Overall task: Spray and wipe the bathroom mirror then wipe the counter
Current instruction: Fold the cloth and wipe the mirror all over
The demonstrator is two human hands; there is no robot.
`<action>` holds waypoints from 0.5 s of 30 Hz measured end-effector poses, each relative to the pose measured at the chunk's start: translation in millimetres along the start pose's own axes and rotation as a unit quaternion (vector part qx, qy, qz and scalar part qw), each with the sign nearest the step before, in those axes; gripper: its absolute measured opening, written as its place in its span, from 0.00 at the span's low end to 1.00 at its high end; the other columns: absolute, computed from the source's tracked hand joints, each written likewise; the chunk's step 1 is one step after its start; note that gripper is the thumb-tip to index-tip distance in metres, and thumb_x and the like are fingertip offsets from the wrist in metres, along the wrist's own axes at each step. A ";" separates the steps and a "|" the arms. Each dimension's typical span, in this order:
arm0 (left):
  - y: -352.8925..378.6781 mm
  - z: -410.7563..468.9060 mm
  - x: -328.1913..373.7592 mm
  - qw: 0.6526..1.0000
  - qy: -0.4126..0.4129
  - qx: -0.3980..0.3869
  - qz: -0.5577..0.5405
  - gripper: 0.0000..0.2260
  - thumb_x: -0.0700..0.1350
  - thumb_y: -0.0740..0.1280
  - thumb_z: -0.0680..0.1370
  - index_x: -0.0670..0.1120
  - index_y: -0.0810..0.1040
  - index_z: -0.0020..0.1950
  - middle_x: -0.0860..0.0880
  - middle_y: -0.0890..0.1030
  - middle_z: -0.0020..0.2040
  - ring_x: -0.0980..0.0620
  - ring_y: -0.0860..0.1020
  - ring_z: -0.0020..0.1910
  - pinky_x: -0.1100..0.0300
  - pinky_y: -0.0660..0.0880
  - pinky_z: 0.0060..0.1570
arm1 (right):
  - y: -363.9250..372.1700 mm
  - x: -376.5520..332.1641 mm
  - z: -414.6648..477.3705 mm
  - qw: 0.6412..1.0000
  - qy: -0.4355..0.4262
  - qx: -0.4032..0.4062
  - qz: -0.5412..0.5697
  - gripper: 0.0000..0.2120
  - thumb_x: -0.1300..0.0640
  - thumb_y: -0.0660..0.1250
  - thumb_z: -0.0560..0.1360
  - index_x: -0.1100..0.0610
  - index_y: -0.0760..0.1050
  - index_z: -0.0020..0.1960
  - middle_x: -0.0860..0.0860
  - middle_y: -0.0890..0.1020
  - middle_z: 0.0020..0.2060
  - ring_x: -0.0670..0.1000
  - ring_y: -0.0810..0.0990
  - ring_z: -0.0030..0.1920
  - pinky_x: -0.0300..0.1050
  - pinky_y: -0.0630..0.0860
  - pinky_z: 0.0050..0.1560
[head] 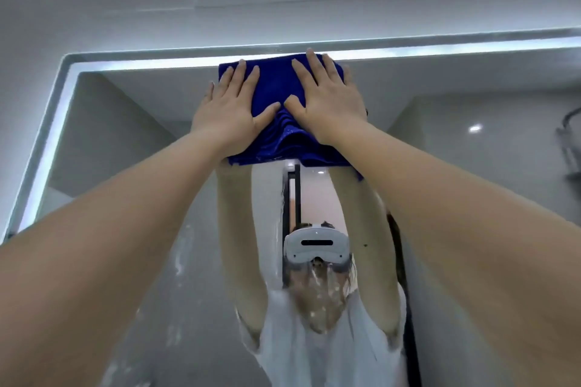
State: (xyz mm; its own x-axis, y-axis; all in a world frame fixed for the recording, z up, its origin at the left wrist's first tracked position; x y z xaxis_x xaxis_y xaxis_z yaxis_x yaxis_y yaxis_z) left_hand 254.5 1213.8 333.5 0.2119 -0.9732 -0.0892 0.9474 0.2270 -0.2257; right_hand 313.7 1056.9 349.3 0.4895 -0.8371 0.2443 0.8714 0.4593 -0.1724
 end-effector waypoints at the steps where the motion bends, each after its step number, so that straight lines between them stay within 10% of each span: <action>1: 0.6 -0.7 -0.2 1.000 0.002 0.003 -0.003 0.33 0.65 0.47 0.79 0.50 0.43 0.79 0.50 0.42 0.79 0.51 0.42 0.77 0.52 0.41 0.75 | 0.7 -0.2 0.2 1.000 0.002 0.000 -0.003 0.30 0.42 0.45 0.81 0.51 0.45 0.79 0.52 0.45 0.79 0.53 0.42 0.78 0.54 0.41 0.76; 15: 12.6 -23.8 14.7 0.998 0.026 0.038 -0.037 0.31 0.58 0.49 0.81 0.45 0.44 0.78 0.45 0.43 0.79 0.48 0.41 0.77 0.53 0.39 0.75 | 8.0 -6.9 -50.2 1.000 0.026 0.000 -0.013 0.29 0.43 0.45 0.81 0.52 0.43 0.79 0.52 0.45 0.79 0.53 0.42 0.78 0.52 0.40 0.76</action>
State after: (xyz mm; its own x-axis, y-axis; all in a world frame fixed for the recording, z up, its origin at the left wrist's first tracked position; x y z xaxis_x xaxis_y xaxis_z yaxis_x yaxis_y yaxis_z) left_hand 263.9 1203.2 306.3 0.1299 -0.9835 -0.1258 0.9760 0.1492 -0.1585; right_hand 315.7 1051.4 298.4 0.4651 -0.8627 0.1987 0.8834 0.4377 -0.1674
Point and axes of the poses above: each hand's wrist, its own z-axis towards the middle knuckle, its own y-axis out of the palm, x = y × z, the point moved 2 cm from there along z, towards the middle knuckle
